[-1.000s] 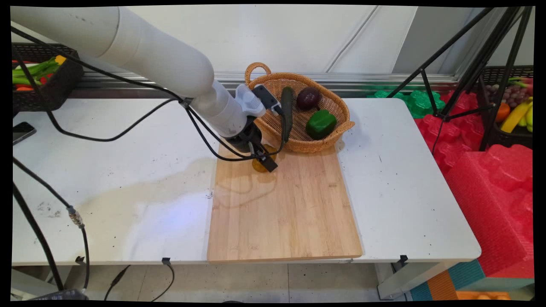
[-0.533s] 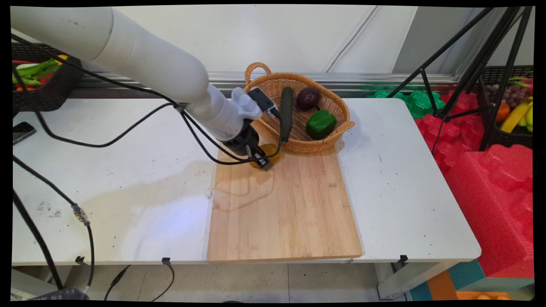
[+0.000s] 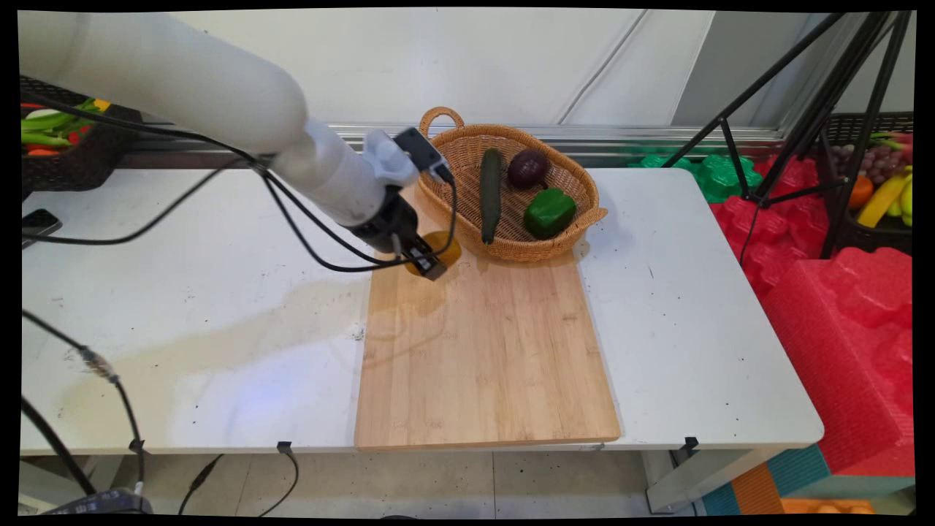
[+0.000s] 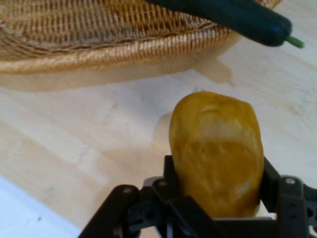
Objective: Place the picked object in the vegetable basket
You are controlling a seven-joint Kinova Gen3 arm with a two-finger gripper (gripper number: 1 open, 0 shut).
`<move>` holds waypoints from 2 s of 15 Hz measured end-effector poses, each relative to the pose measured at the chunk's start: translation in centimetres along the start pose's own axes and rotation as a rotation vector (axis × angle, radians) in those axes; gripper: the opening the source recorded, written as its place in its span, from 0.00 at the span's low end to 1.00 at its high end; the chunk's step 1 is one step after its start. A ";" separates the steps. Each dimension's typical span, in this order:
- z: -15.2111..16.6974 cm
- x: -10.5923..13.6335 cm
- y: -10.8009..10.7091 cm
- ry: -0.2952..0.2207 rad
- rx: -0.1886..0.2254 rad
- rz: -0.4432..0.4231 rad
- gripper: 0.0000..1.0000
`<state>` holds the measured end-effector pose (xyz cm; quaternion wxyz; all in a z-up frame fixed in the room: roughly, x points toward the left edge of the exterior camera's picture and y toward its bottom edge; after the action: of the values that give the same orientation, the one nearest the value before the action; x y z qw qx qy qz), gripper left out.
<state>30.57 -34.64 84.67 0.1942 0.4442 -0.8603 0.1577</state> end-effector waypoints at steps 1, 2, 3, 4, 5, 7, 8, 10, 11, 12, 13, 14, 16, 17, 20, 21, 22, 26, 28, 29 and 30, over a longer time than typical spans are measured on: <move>-1.2 -0.1 -0.2 0.006 0.003 0.003 0.00; -2.4 -0.1 -0.4 0.015 0.008 0.006 0.00; -3.6 -0.1 -0.6 0.025 0.012 0.008 0.00; -4.5 0.2 -0.7 0.036 0.017 0.010 0.00; -5.1 0.5 -0.8 0.044 0.020 0.012 0.00; -6.7 1.5 -1.3 0.071 0.038 0.019 0.00; -7.3 2.4 -1.6 0.088 0.052 0.025 0.00; -8.2 4.4 -2.4 0.120 0.087 0.039 0.00; -8.5 5.2 -2.8 0.132 0.102 0.047 0.00; -8.6 6.1 -3.2 0.143 0.116 0.053 0.00; -8.6 7.1 -3.7 0.153 0.134 0.060 0.00; -8.4 8.3 -4.2 0.160 0.150 0.067 0.00; -7.7 9.8 -5.1 0.164 0.171 0.074 0.00; -7.2 10.4 -5.4 0.163 0.177 0.075 0.00; -4.9 12.3 -6.8 0.145 0.196 0.084 0.00; -4.0 12.9 -7.2 0.134 0.201 0.089 0.00; -2.7 13.5 -7.9 0.117 0.206 0.095 0.00; 1.5 14.6 -9.6 0.049 0.202 0.119 0.00; 3.5 14.6 -10.3 0.011 0.190 0.136 0.00; 4.3 14.6 -10.5 -0.002 0.185 0.144 0.00; 4.8 14.6 -10.7 -0.010 0.181 0.148 0.00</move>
<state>30.72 -52.96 88.45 0.1367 0.3958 -0.8740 0.2465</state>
